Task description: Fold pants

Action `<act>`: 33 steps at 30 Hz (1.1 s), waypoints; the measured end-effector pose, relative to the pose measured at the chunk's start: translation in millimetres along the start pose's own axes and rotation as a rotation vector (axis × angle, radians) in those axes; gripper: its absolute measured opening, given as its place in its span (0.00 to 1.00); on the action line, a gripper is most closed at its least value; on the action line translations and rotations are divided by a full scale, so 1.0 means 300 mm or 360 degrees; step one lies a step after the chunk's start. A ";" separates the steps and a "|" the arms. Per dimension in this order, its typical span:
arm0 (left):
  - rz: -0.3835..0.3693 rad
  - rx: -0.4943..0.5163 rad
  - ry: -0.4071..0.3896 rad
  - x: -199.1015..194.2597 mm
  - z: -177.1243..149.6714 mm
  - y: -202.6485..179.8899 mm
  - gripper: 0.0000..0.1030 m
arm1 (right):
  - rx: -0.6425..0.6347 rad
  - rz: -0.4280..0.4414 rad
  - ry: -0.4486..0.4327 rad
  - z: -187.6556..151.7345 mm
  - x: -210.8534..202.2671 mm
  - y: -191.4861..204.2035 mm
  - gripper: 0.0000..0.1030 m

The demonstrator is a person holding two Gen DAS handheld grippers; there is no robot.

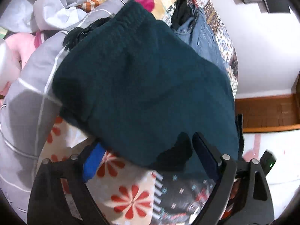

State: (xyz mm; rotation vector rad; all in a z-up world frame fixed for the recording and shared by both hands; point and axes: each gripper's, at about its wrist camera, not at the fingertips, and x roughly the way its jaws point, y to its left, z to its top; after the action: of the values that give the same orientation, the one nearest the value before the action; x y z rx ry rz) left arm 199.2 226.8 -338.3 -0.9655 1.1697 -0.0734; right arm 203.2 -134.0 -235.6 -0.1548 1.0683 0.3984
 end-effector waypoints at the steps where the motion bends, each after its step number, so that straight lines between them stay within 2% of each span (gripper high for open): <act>1: -0.0011 -0.0014 -0.0005 0.006 0.013 0.001 0.86 | 0.0001 0.0002 0.0000 0.000 0.000 -0.001 0.92; 3: 0.0034 -0.0033 -0.0011 0.019 0.028 -0.001 0.73 | 0.0004 0.0004 -0.0002 0.000 0.001 -0.001 0.92; 5: 0.0146 -0.0050 -0.0053 0.016 0.037 -0.001 0.48 | 0.0004 0.0003 -0.0002 0.001 0.000 -0.002 0.92; 6: 0.0183 -0.0059 -0.0094 -0.001 0.039 -0.001 0.46 | 0.0005 0.0003 -0.0001 0.001 0.000 -0.001 0.92; 8: 0.0258 -0.0035 -0.0195 -0.025 0.027 -0.024 0.32 | 0.0009 0.0001 -0.0004 0.000 -0.002 -0.002 0.92; 10: 0.0352 0.0043 -0.0311 -0.055 0.016 -0.068 0.28 | 0.0019 -0.0012 -0.0008 0.001 -0.005 0.001 0.91; 15: 0.0534 0.0240 -0.0609 -0.185 -0.004 -0.177 0.22 | -0.0018 0.0004 -0.0016 0.010 -0.044 0.027 0.90; 21: 0.0752 0.0437 -0.0959 -0.394 -0.008 -0.320 0.19 | -0.0061 0.0113 -0.0180 -0.010 -0.192 0.060 0.91; 27: 0.0777 0.0705 -0.1190 -0.516 -0.079 -0.540 0.19 | -0.0034 0.0152 -0.0276 -0.052 -0.262 0.014 0.91; 33: 0.0688 0.1011 -0.1344 -0.496 -0.172 -0.859 0.19 | 0.0141 0.0070 -0.0263 -0.103 -0.259 -0.133 0.91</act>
State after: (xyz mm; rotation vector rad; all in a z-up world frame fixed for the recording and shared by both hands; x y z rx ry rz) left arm 200.4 113.8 -58.1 -0.1113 0.4780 0.2754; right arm 161.0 -199.1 -184.9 -0.0191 0.9259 0.3960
